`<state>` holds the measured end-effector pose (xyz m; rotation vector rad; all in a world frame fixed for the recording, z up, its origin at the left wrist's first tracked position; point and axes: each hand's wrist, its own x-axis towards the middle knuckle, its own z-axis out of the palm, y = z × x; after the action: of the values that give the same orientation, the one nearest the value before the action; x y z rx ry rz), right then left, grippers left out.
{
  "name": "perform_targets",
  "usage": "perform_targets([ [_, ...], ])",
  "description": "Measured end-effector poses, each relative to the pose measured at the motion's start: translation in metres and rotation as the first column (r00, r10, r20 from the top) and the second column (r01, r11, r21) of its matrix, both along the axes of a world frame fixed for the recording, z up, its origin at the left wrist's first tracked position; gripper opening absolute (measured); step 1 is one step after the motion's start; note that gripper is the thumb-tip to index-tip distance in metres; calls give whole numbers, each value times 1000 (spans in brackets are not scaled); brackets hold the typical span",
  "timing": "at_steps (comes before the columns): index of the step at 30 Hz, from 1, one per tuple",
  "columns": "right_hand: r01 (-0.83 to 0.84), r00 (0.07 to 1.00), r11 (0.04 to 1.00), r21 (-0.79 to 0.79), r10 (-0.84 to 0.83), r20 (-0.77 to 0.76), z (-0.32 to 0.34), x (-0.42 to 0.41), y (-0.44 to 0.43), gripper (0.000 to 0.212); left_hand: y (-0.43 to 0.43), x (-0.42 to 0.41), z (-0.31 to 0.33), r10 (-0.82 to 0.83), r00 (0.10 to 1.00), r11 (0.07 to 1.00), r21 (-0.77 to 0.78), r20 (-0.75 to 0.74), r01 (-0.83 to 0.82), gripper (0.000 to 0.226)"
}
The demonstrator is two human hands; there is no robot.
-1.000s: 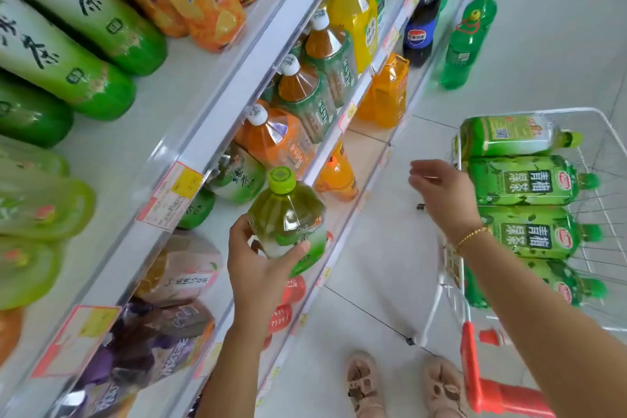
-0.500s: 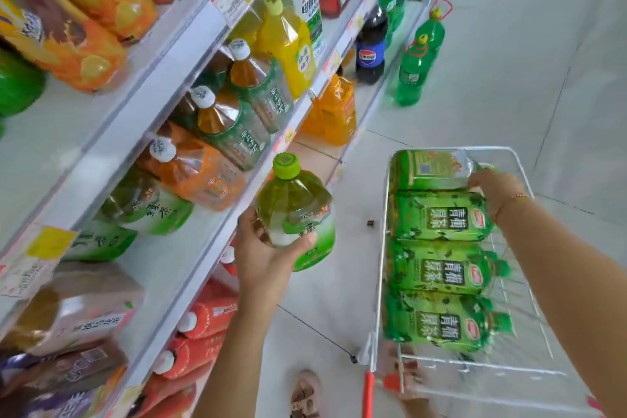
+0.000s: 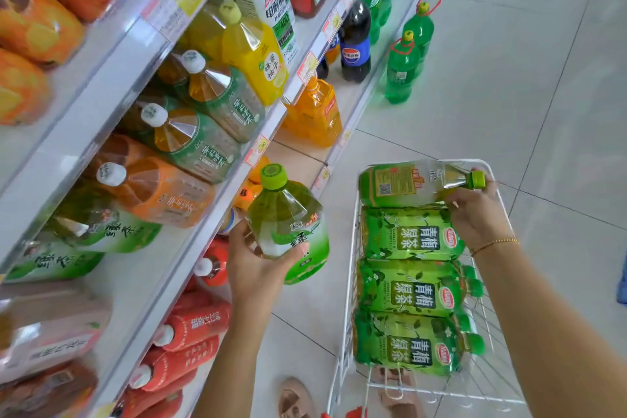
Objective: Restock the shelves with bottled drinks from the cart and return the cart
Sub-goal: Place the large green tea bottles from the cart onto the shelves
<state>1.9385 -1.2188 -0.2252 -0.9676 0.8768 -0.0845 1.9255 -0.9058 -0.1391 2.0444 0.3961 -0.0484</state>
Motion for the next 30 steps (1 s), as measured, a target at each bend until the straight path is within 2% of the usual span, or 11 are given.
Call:
perform_targets([
  [3,-75,994,995,-61,80,79,5,-12,6,84,-5,2,-1,-10,1000,1000,-6,-12,10,70],
  [5,-82,988,993,-83,92,121,4,-23,10,88,-7,2,-2,-20,1000,1000,-6,-16,20,70],
  [9,-47,992,992,-119,61,111,16,-26,20,50,-15,3,-7,-18,1000,1000,-3,-22,18,72],
  [12,-84,977,961,-265,132,170,34,-19,23,32,-20,4,-13,-19,999,1000,-1,-46,19,72],
  [14,-203,923,853,-480,330,197,50,-9,37,33,-22,5,-18,-13,998,1000,6,-58,13,73],
  [16,-301,855,703,-644,498,143,54,2,57,41,-22,4,-20,-6,998,1000,14,-66,7,73],
  [19,-377,801,630,-679,590,101,46,21,75,47,-16,-1,-21,6,997,1000,-16,-74,-7,74],
  [22,-471,722,413,-779,689,-71,35,40,71,68,-9,-4,-21,15,997,999,-41,-81,-18,81],
  [25,-593,626,243,-768,739,-249,25,48,57,91,-2,-4,-20,51,997,998,-30,-65,-53,76],
  [27,-628,615,223,-745,729,-301,19,48,53,97,1,-4,-21,56,997,998,-33,-52,-58,70],
  [30,-604,654,173,-778,665,-359,22,49,60,92,5,-7,-19,71,997,996,-52,-43,-73,75],
])
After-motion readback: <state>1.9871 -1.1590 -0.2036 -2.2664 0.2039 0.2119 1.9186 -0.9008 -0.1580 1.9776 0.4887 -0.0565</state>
